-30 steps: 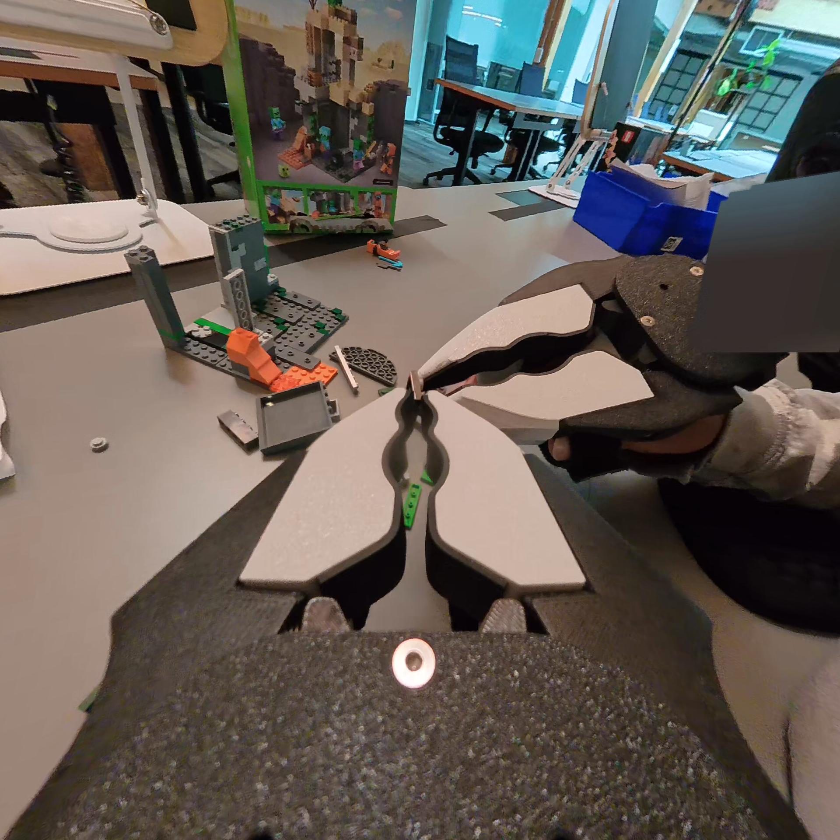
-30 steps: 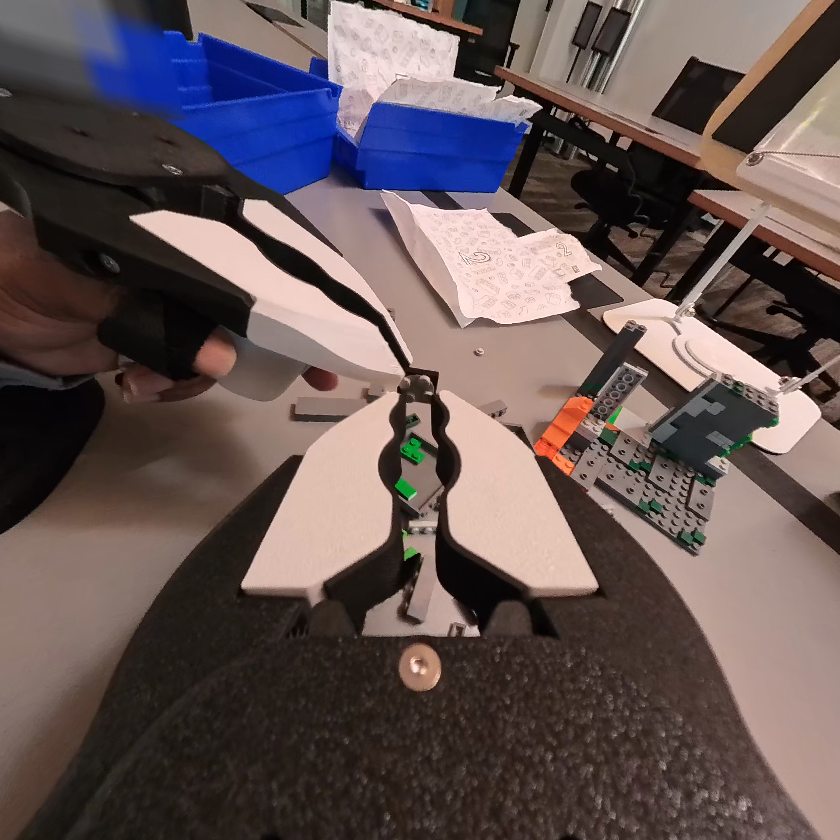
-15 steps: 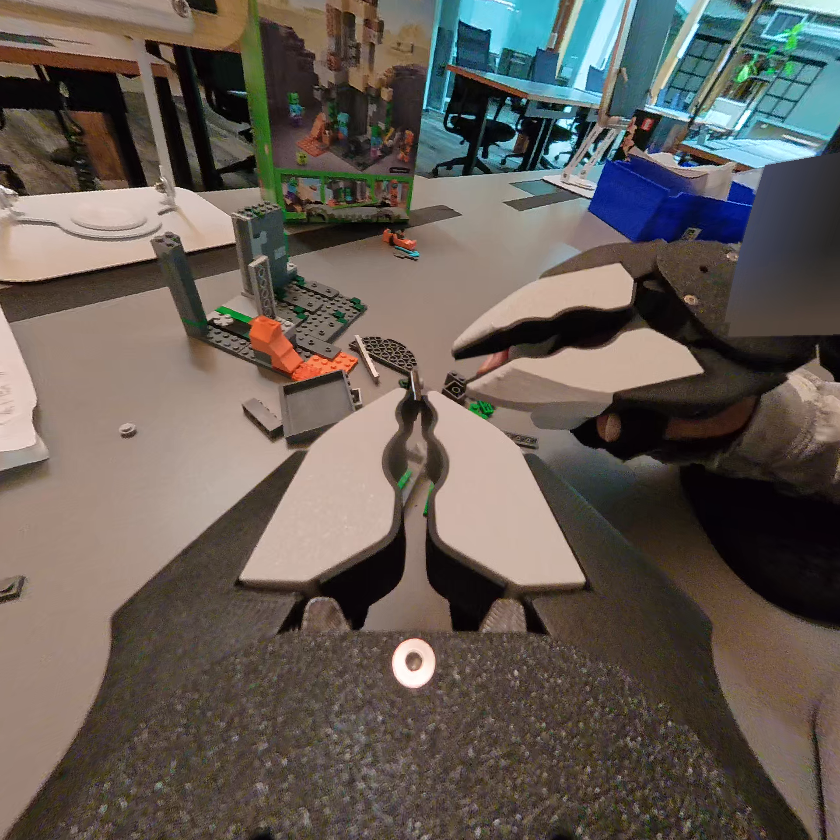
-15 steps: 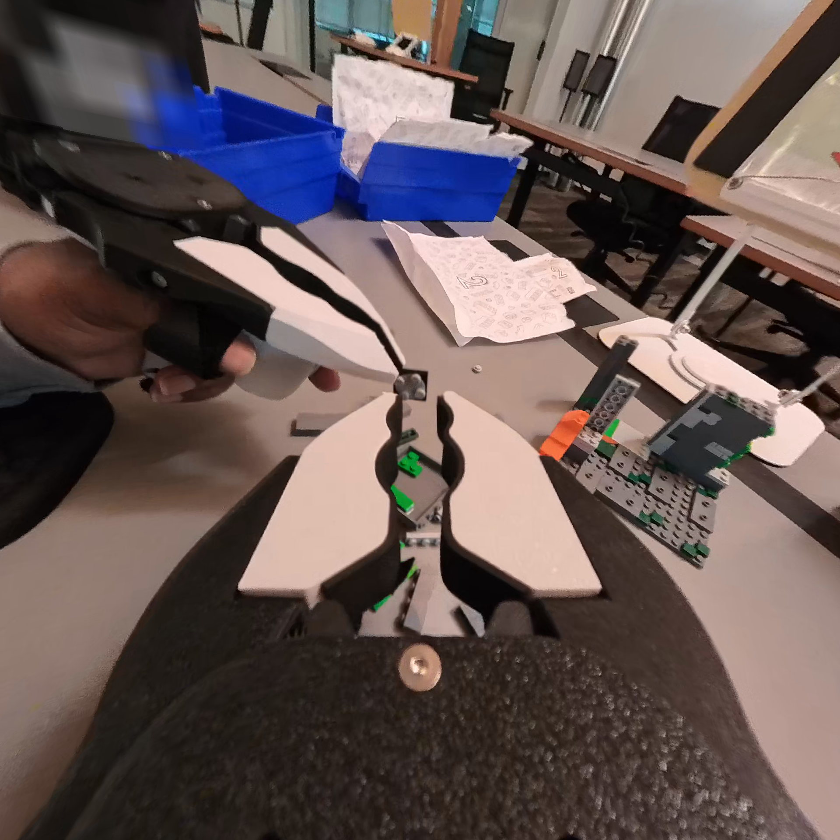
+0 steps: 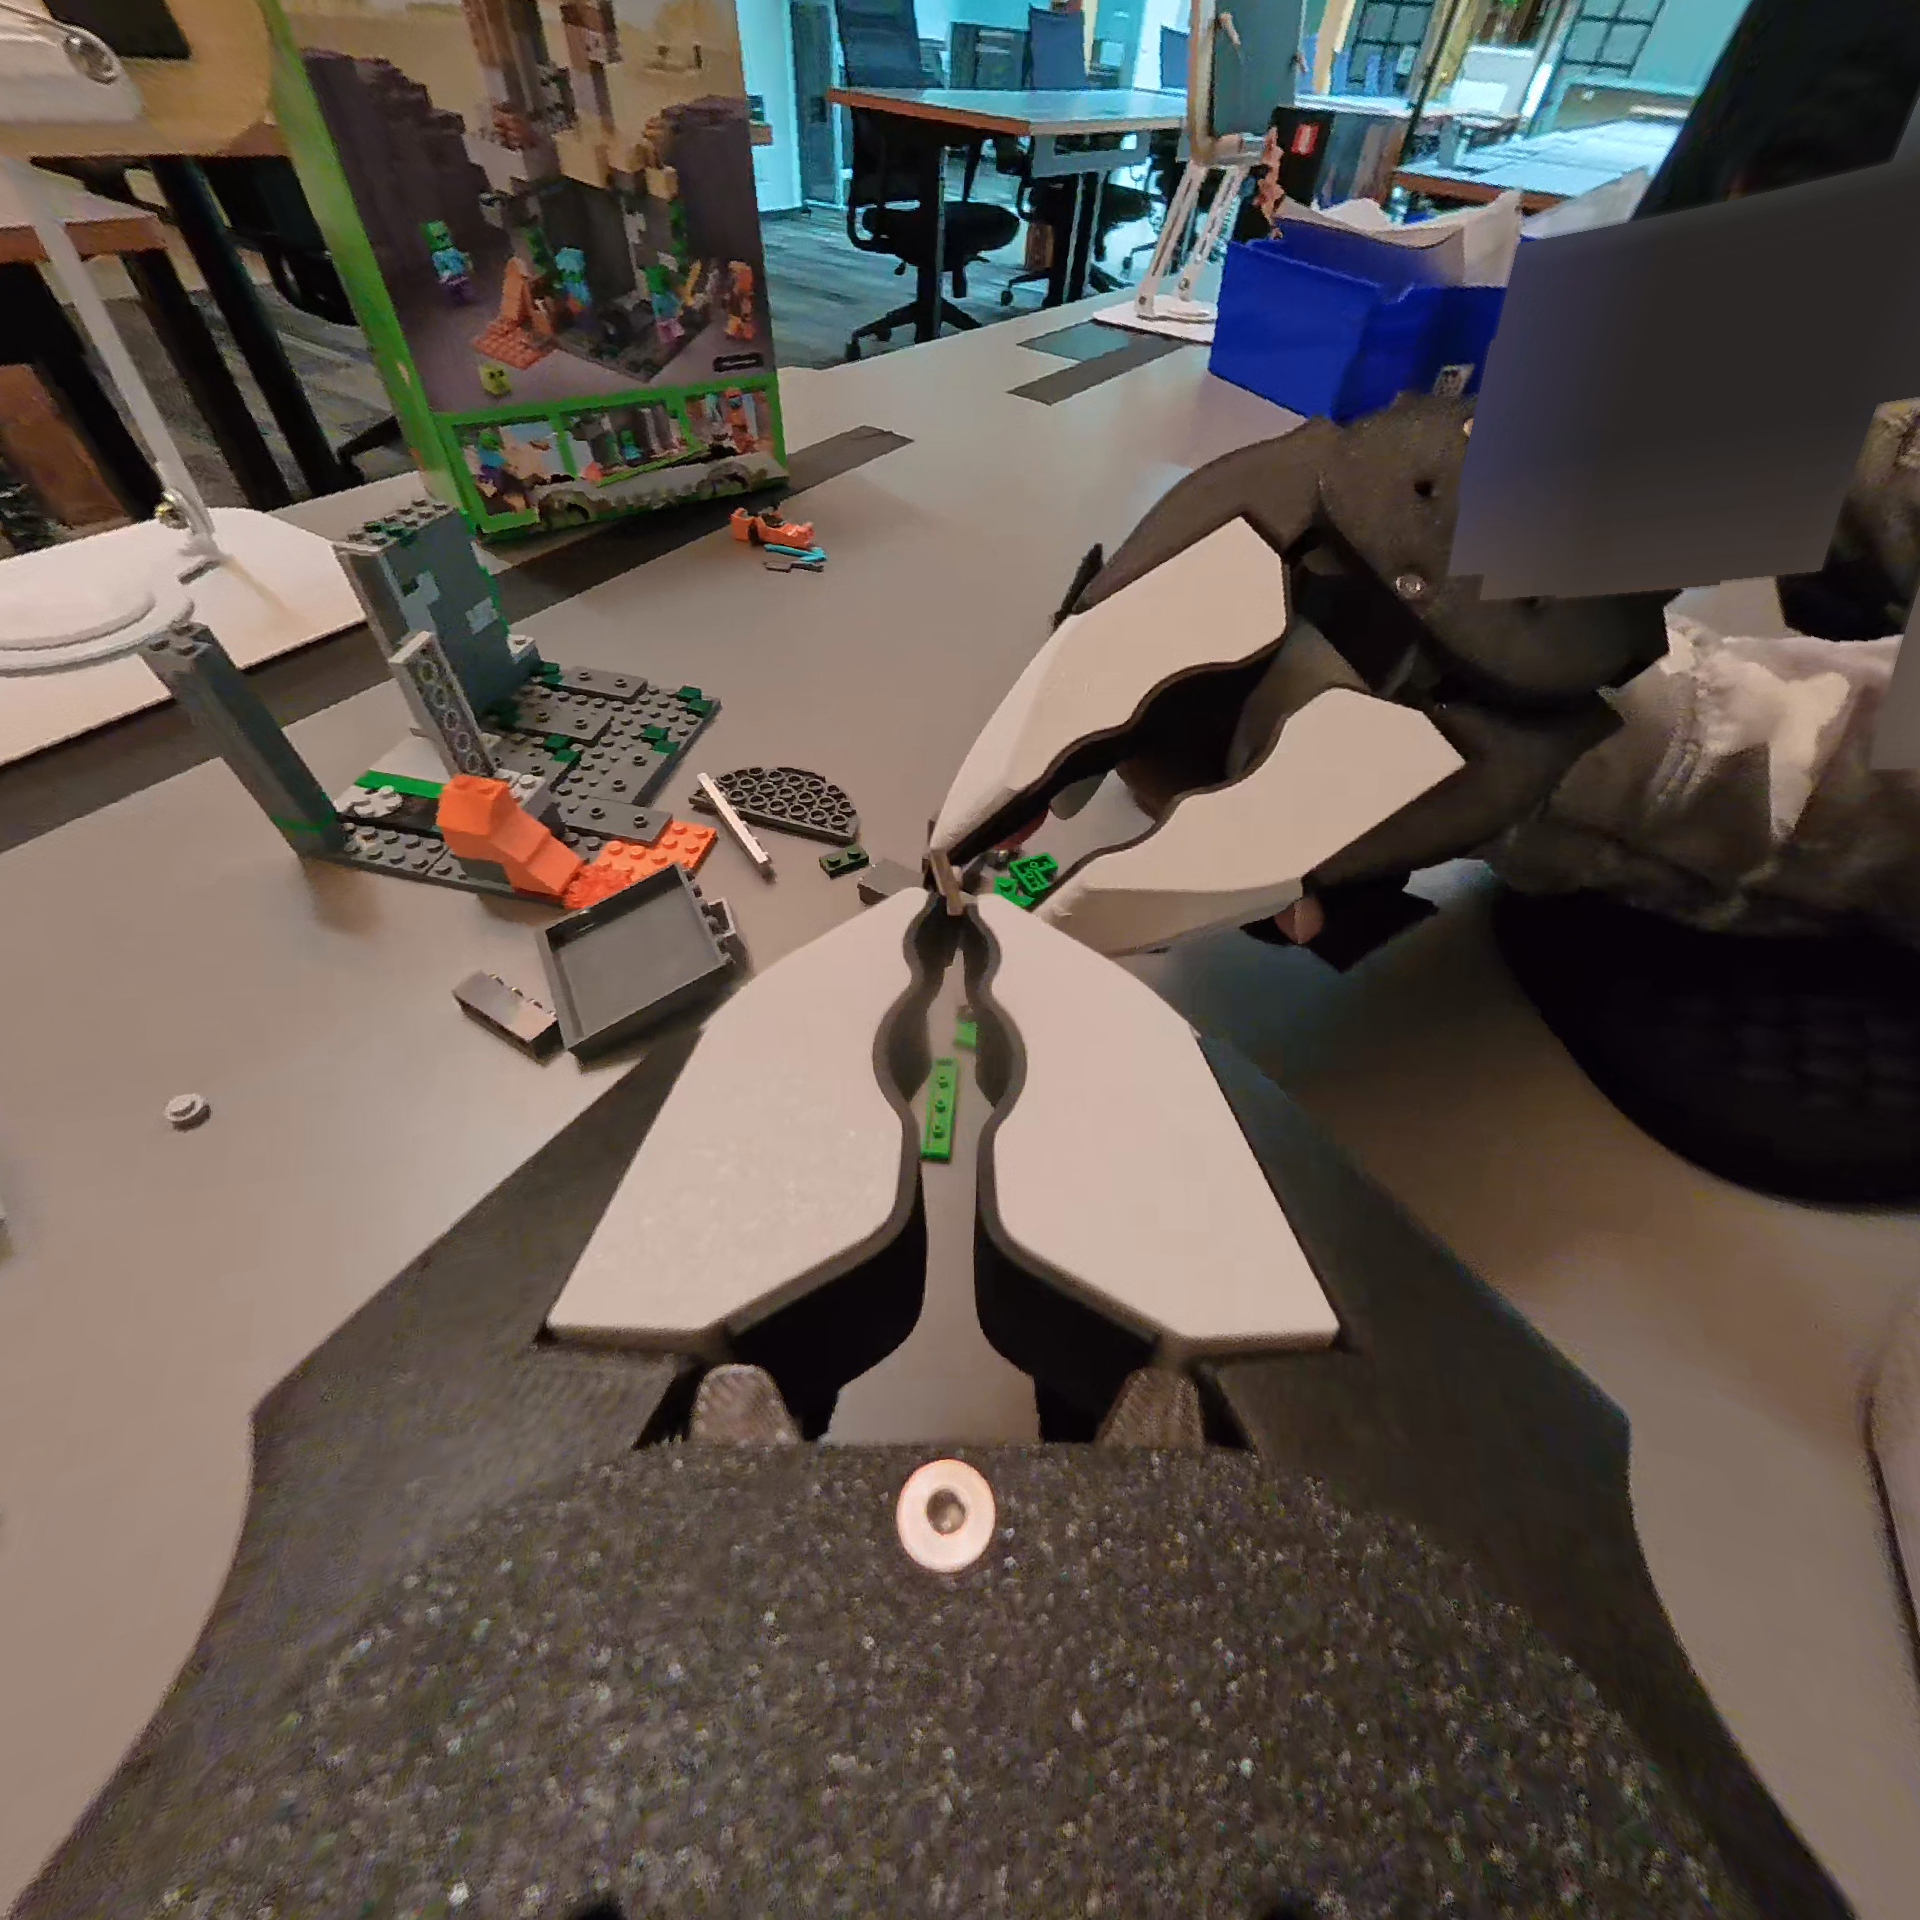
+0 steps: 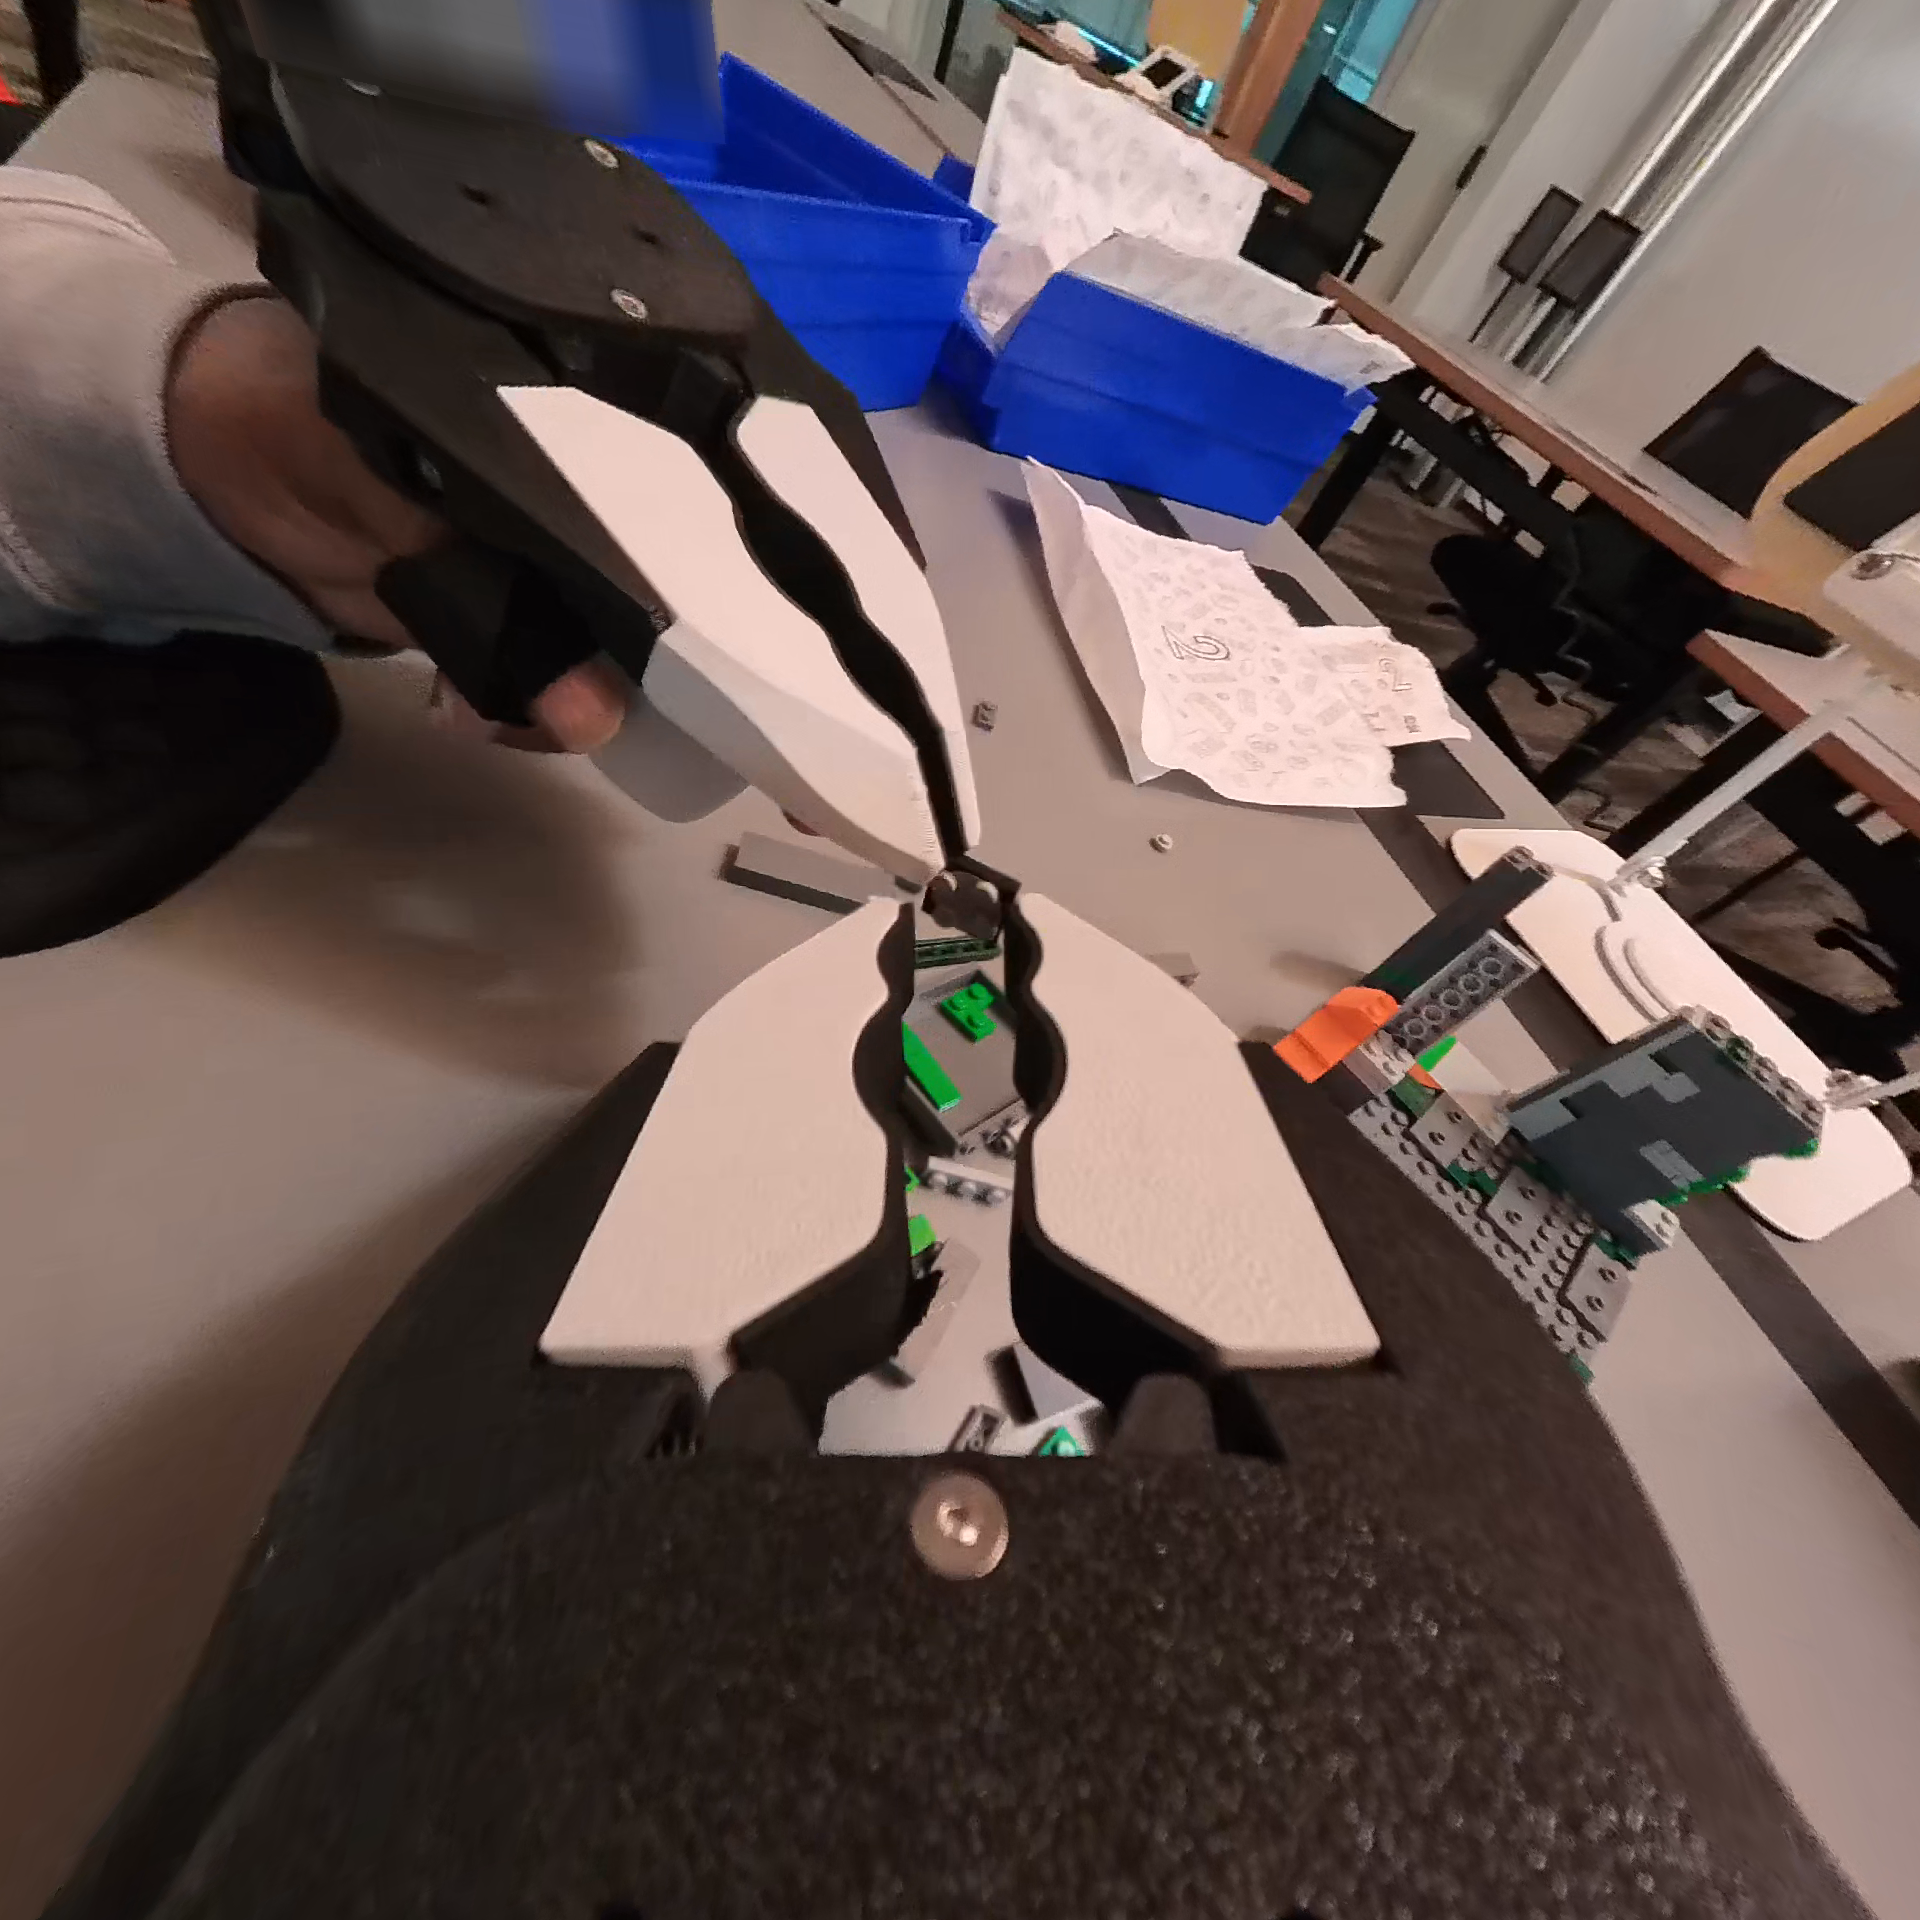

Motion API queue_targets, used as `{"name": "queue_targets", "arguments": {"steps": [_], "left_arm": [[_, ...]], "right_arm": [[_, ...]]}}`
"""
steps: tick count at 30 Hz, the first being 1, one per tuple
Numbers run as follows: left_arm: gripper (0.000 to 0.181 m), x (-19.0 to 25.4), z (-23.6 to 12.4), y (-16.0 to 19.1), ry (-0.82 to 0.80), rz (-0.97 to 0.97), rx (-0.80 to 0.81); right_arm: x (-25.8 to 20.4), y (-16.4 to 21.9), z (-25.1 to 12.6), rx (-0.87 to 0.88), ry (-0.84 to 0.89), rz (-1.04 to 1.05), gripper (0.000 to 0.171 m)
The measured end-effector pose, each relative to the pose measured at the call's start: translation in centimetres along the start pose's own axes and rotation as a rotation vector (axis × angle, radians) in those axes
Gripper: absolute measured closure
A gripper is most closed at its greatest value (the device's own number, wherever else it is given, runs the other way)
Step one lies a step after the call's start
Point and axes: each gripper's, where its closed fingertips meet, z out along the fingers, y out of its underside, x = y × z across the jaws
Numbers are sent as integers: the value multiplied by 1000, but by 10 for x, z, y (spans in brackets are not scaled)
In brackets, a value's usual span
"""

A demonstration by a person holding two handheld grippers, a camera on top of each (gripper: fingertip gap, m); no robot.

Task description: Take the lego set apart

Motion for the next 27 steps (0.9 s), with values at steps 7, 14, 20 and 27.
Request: {"name": "queue_targets", "arguments": {"steps": [7, 14, 20, 27], "left_arm": [[178, 7, -2, -1, 72, -13, 13], [173, 2, -4, -7, 91, -95, 66], [154, 5, -1, 1, 123, -96, 20], [177, 16, 2, 10, 154, 2, -63]], "right_arm": [[-1, 1, -1, -1, -24, -16, 146], [1, 4, -3, -58, 8, -65, 166], [-4, 5, -3, -76, -21, -75, 166], [-15, 13, -2, -65, -114, -13, 165]]}}
